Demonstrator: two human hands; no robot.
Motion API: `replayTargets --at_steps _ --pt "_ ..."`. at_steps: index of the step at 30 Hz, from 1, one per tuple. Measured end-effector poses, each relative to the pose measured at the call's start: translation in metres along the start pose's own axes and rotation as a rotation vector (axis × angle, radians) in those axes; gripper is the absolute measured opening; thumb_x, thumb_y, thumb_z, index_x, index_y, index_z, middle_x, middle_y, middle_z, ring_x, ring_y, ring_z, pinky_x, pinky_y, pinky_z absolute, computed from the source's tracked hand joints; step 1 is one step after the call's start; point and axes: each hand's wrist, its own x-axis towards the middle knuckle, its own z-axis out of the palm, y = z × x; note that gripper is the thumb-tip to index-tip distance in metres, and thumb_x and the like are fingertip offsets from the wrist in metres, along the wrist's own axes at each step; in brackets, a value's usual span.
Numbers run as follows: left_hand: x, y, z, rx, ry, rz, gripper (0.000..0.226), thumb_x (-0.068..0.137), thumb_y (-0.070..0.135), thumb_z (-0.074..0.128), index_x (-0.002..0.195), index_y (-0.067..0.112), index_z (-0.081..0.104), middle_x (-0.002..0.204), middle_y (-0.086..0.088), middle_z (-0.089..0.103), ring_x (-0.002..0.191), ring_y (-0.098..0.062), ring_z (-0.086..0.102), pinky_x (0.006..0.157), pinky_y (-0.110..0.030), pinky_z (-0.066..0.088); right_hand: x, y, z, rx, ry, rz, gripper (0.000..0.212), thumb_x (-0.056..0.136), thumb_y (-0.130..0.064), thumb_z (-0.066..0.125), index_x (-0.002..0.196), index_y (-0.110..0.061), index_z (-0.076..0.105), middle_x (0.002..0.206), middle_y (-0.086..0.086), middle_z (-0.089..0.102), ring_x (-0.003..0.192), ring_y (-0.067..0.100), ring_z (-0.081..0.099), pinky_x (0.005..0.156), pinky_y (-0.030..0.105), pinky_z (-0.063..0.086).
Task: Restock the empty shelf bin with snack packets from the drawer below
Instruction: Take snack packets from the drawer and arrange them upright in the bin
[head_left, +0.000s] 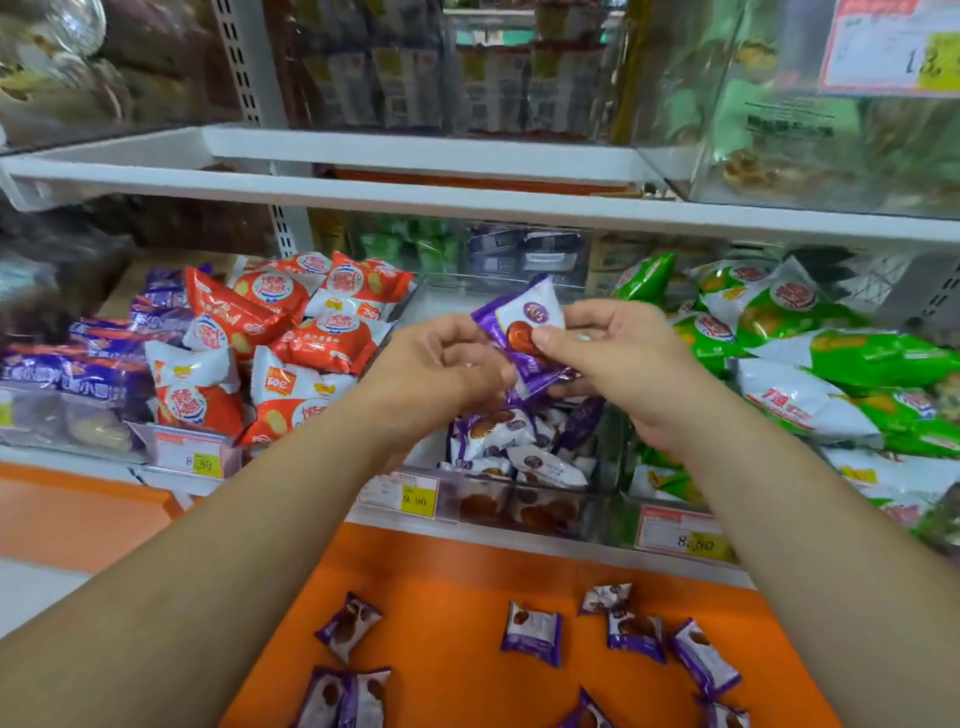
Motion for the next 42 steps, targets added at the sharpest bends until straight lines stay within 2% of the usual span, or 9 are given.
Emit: replayTargets --at_steps 4,7,11,14,18,23,32,36,42 --pt "0.002 -0.008 0.010 0.798 -0.150 0.079 0.009 0.083 0.015 0.081 0.088 0.015 0.074 0.082 -0.001 0.075 0.079 -0.015 0.074 0.077 -0.038 0.062 0.007 0.006 -0.010 -0.214 0.110 -0.077 0.011 0.089 -0.019 0.078 0.091 -0.027 0.071 0.097 -0.003 0.076 0.083 0.021 0.075 0.078 0.046 0.064" --pt "0.007 -0.015 0.019 0.996 -0.253 0.052 0.029 0.075 0.035 0.089 0.097 0.021 0.077 0.091 0.007 0.073 0.085 -0.013 0.069 0.080 -0.033 0.058 0.006 0.009 -0.016 -0.208 0.087 -0.067 0.007 0.089 -0.020 0.078 0.090 -0.025 0.074 0.088 0.000 0.079 0.075 0.022 0.076 0.075 0.048 0.064" --pt "0.012 -0.019 0.025 0.922 -0.284 0.034 0.029 0.079 0.030 0.086 0.107 0.031 0.078 0.100 0.017 0.073 0.090 0.002 0.067 0.082 -0.024 0.056 0.004 0.008 -0.020 -0.176 0.066 -0.086 0.008 0.092 -0.016 0.075 0.098 -0.021 0.076 0.089 0.004 0.078 0.076 0.028 0.077 0.067 0.046 0.065" --pt "0.009 -0.014 0.029 0.802 -0.266 0.032 0.017 0.083 0.017 0.082 0.098 0.024 0.082 0.080 0.018 0.075 0.071 0.005 0.068 0.069 -0.019 0.056 0.003 0.006 -0.023 -0.168 0.068 -0.063 0.029 0.093 -0.018 0.074 0.121 -0.014 0.070 0.100 0.007 0.076 0.075 0.030 0.077 0.065 0.047 0.064" --pt "0.001 0.009 0.015 0.684 -0.157 0.041 0.005 0.084 0.012 0.081 0.089 0.013 0.080 0.077 -0.006 0.077 0.069 -0.023 0.073 0.070 -0.037 0.063 0.004 0.005 -0.026 -0.192 0.124 -0.083 0.017 0.090 -0.022 0.077 0.107 -0.020 0.075 0.092 0.005 0.078 0.076 0.028 0.076 0.068 0.049 0.064" --pt "-0.013 0.038 -0.023 0.594 0.054 0.145 0.008 0.092 0.014 0.074 0.087 0.010 0.079 0.075 -0.003 0.077 0.063 -0.006 0.068 0.055 -0.015 0.052 0.002 -0.002 -0.006 -0.161 0.078 -0.069 0.010 0.088 -0.025 0.079 0.095 -0.020 0.075 0.092 0.012 0.077 0.079 0.034 0.075 0.066 0.051 0.064" --pt "-0.013 0.049 -0.052 0.562 0.231 0.117 0.020 0.101 0.023 0.062 0.090 0.010 0.072 0.076 -0.001 0.074 0.061 -0.016 0.067 0.053 -0.035 0.062 0.006 -0.002 0.025 -0.088 -0.008 0.010 0.007 0.091 -0.012 0.075 0.092 -0.017 0.071 0.092 0.014 0.076 0.068 0.025 0.075 0.060 0.038 0.064" --pt "-0.006 0.041 -0.052 0.671 0.393 0.222 0.023 0.099 0.027 0.063 0.080 0.016 0.071 0.074 0.004 0.072 0.055 -0.018 0.070 0.057 -0.042 0.062 0.010 -0.002 0.032 0.010 -0.005 0.102 0.021 0.090 -0.014 0.077 0.107 -0.005 0.068 0.101 0.017 0.072 0.067 0.019 0.074 0.059 0.033 0.063" --pt "-0.008 0.027 -0.023 0.506 0.308 0.218 0.014 0.085 0.027 0.079 0.091 0.019 0.068 0.084 -0.004 0.073 0.071 -0.025 0.073 0.071 -0.047 0.062 0.012 0.002 0.035 0.054 0.065 0.099 0.036 0.089 -0.017 0.079 0.120 -0.003 0.066 0.105 0.019 0.073 0.078 0.023 0.077 0.062 0.032 0.063"
